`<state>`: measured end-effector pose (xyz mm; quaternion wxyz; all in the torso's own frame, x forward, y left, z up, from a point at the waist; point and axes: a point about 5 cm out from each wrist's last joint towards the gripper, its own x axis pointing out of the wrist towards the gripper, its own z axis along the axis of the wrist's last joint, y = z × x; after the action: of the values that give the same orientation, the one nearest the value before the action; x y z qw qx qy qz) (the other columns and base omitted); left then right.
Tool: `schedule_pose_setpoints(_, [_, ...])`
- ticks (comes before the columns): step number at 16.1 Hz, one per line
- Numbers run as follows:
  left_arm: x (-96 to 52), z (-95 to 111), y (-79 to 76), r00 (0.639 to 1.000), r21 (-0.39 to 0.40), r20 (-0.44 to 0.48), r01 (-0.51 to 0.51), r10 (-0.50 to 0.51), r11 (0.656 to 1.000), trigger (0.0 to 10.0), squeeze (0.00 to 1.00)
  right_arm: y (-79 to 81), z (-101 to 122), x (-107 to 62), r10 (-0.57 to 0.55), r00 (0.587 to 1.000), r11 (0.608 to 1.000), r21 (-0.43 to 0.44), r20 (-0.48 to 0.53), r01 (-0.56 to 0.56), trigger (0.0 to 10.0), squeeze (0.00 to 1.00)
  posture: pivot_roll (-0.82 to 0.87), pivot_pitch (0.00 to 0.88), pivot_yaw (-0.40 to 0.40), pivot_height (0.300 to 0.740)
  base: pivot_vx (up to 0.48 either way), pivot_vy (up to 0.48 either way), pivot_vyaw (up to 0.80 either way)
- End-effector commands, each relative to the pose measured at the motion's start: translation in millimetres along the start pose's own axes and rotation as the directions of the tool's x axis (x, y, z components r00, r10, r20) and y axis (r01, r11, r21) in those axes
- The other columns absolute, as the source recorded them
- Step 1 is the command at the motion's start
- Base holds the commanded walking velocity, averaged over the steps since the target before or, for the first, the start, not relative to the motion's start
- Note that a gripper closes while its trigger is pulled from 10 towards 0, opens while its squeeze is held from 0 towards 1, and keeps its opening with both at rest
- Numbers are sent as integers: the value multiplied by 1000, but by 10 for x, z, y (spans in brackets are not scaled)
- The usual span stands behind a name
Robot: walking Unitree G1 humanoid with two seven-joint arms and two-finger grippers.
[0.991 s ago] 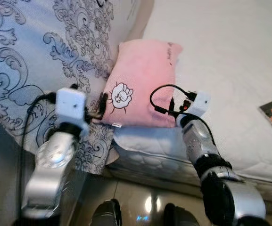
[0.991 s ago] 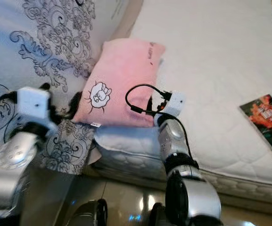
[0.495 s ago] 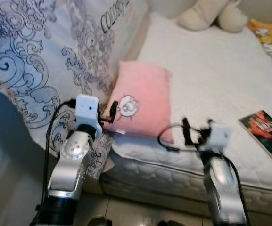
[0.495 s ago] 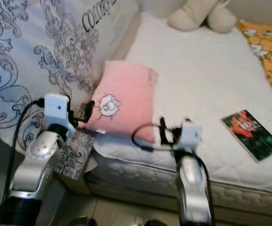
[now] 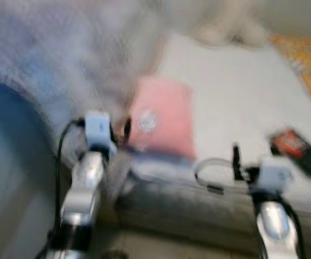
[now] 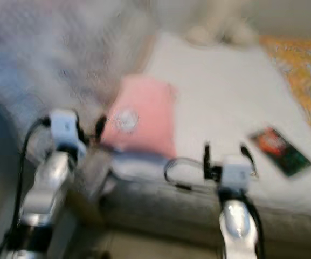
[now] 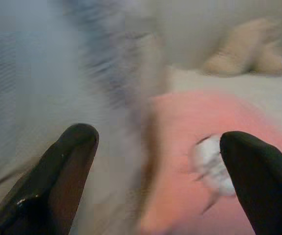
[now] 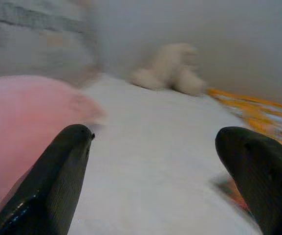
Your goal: Clean up the room
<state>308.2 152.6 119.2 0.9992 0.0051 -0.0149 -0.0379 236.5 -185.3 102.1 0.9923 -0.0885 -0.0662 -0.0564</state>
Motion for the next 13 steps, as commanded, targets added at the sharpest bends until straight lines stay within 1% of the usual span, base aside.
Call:
schedule_pose_setpoints(1, [15,-70,18,999,2,-31,-9,9,1000,10000,0,-22,-111,13,-34,997,997,69,-74,39,10000,0,-68,0,47,740,0,-480,0])
schedule_pose_setpoints(2, [18,-72,27,1000,12,-29,-7,7,1000,10000,0,-39,-133,15,-47,995,995,85,-90,55,10000,0,-69,0,51,740,0,-480,0])
schedule_pose_setpoints(3, [30,-92,50,999,22,-35,-8,8,1000,10000,0,-39,-174,14,-29,993,995,93,-117,40,10000,0,-70,0,51,740,0,-480,0])
schedule_pose_setpoints(4, [48,-104,57,999,23,-41,-7,8,1000,10000,0,-22,-180,19,3,993,997,76,-117,6,10000,0,-73,0,49,740,0,-472,0])
schedule_pose_setpoints(6, [89,-93,14,999,25,-33,8,-7,1000,10000,0,4,-190,66,20,994,998,65,-110,-13,10000,0,-77,0,47,740,0,-472,0])
schedule_pose_setpoints(8, [91,-85,-16,999,29,-20,32,-32,999,10000,0,25,-180,89,24,994,997,69,-108,-17,10000,0,-79,0,45,740,0,-472,0])
schedule_pose_setpoints(13, [85,-99,-102,996,8,-10,90,-90,996,10000,0,54,-148,139,29,995,997,73,-94,-22,10000,0,-81,0,48,740,0,-472,0])
